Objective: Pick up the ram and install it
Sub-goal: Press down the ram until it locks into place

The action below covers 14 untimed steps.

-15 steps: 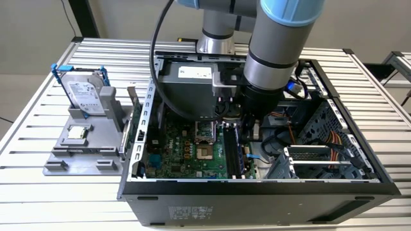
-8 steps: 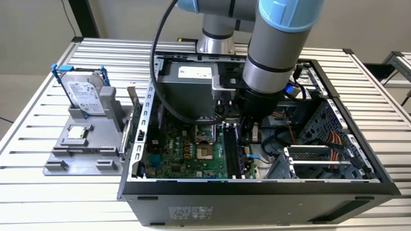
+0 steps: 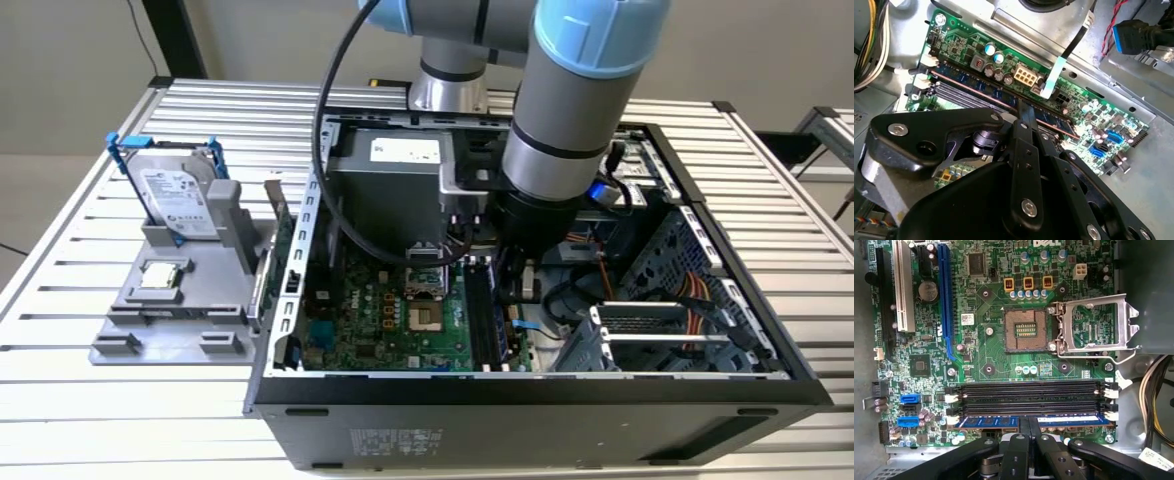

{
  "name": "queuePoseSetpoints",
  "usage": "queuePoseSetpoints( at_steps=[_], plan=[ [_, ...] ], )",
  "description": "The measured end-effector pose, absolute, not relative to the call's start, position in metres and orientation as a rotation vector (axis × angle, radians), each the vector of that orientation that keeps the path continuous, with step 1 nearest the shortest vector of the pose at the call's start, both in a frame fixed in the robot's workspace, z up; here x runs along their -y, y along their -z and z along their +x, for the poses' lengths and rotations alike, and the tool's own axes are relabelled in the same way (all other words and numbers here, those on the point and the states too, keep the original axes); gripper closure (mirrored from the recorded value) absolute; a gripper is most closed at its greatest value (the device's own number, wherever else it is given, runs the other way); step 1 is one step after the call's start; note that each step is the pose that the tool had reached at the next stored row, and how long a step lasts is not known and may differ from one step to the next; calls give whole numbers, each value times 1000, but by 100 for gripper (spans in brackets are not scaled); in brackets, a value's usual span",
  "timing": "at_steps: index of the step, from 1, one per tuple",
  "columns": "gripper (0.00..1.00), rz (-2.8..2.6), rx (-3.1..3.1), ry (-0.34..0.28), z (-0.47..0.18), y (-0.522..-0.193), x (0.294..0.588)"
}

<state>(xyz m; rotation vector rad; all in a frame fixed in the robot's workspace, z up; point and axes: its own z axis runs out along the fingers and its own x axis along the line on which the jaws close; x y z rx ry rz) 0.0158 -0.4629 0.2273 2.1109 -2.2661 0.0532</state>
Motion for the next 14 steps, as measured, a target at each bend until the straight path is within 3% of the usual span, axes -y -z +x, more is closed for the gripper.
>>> queuePoseSetpoints(
  at_steps=[14],
  plan=[
    [100, 2113, 2268, -44, 16, -224, 462]
  ],
)
